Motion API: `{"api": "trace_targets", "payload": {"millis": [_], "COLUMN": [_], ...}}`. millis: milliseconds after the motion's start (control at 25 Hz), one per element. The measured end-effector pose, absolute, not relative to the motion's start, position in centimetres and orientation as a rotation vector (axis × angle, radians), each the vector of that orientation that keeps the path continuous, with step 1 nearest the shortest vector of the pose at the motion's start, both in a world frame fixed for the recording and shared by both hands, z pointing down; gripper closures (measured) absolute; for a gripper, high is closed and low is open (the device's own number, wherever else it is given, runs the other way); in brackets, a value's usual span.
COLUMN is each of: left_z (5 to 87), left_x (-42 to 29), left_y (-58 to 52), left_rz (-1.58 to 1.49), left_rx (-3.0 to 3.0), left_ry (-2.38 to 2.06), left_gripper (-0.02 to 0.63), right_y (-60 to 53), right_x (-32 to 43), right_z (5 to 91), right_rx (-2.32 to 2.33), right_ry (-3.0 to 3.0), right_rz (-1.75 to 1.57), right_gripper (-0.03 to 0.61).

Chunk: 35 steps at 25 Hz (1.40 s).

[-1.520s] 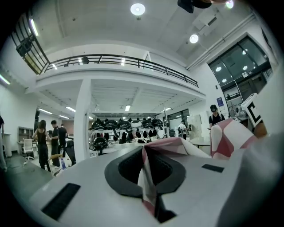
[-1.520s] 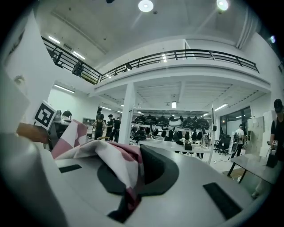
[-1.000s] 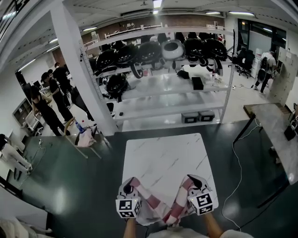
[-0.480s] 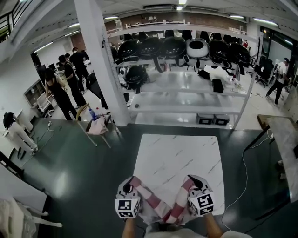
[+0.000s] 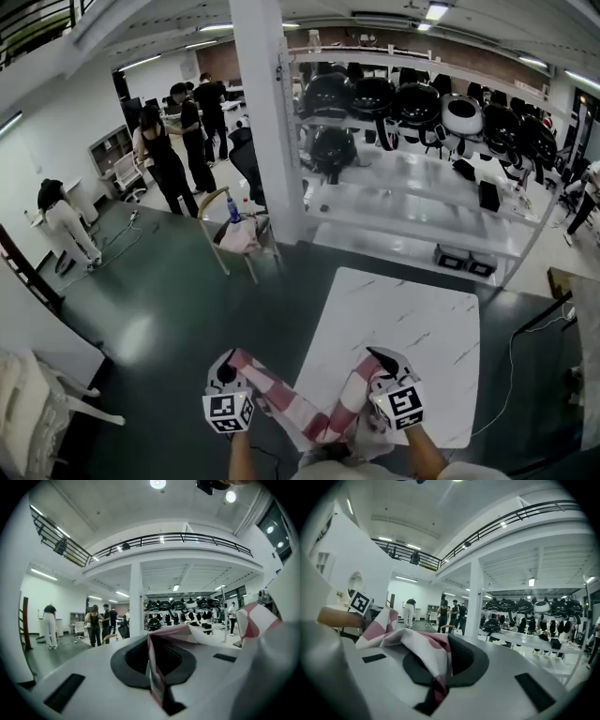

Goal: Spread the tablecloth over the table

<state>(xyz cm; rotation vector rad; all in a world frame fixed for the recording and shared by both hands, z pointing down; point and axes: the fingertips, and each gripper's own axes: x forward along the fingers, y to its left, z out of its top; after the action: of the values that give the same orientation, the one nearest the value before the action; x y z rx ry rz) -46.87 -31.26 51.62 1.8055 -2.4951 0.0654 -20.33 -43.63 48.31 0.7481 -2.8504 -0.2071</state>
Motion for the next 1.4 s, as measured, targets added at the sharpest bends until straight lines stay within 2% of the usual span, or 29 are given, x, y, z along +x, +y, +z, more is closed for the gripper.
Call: {"api": "trace_targets", "payload": {"millis": [360,920,1160,1400], "left_z": [49.4,50.6,50.8,52.0], "left_x": [-57.6,-65.7,-69.0,-72.4], "left_y": [-19.7,-0.7,0.1,-3.8], "left_rz": [0.029,0.092,0.078,0.062], "left_rx": [1.400,0.782,0.703,0.758], "left_ry": [-2.794,-3.001,-3.012,-2.978], "left_gripper": [0.588,0.588,0.588,0.588], "right_y": [-39.4,-27.0,-30.0,-37.7], "right_x": [-34.6,-56.1,-62.5,-67.1], "right_z": [48.3,48.5,49.6,50.7], "right_rx": [0.320,-0.361,-0.364,-0.234], "right_ry": [-2.961,-2.996,-2.951,-2.906], "right_rz": [-0.262,-0.418,-0.466,-0.537], "right_gripper": [0.565,0.565,0.565,0.565]}}
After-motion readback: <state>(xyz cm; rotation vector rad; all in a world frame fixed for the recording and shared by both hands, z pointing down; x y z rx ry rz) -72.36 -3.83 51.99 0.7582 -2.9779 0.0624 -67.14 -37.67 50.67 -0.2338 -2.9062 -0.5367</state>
